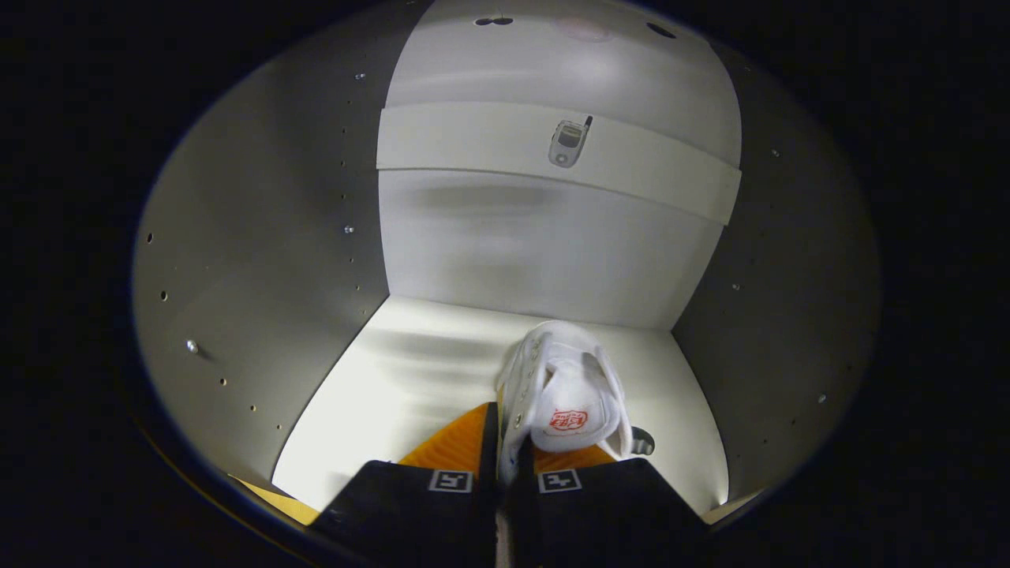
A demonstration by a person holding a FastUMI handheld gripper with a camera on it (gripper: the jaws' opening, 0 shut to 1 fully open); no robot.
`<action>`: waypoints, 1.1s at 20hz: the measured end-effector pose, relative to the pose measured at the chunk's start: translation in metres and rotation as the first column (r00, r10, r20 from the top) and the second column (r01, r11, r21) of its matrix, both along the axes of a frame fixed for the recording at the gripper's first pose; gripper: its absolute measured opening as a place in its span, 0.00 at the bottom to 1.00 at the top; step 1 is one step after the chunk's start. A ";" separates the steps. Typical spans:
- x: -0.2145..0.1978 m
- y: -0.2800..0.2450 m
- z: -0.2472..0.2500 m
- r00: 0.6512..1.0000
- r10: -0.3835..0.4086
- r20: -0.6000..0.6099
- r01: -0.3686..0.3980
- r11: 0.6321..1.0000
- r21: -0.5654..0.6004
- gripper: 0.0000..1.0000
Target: Open the shoe cabinet door, grab the shoes and put them into the shoe cabinet, then close the shoe cabinet door.
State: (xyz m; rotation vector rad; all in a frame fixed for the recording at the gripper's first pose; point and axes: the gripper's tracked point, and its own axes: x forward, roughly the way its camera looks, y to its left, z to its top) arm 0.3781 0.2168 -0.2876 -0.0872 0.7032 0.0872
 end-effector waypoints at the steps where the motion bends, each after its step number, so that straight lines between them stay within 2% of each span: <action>1: -0.001 -0.001 -0.001 1.000 -0.002 -0.001 0.002 1.000 -0.005 0.18; 2: -0.004 0.002 0.001 1.000 0.003 -0.001 -0.003 1.000 0.010 0.26; 6: -0.026 0.016 0.012 1.000 0.018 -0.019 -0.016 0.998 0.065 0.90; 10: -0.042 0.015 0.028 1.000 -0.003 0.024 0.001 0.997 0.076 0.97; 13: -0.053 0.007 0.050 0.996 -0.045 0.080 0.034 0.991 0.132 0.99; 17: -0.072 -0.012 0.093 0.978 -0.067 0.199 0.040 0.990 0.138 0.98; 22: -0.129 -0.011 0.158 0.946 -0.076 0.314 0.012 0.980 0.201 0.98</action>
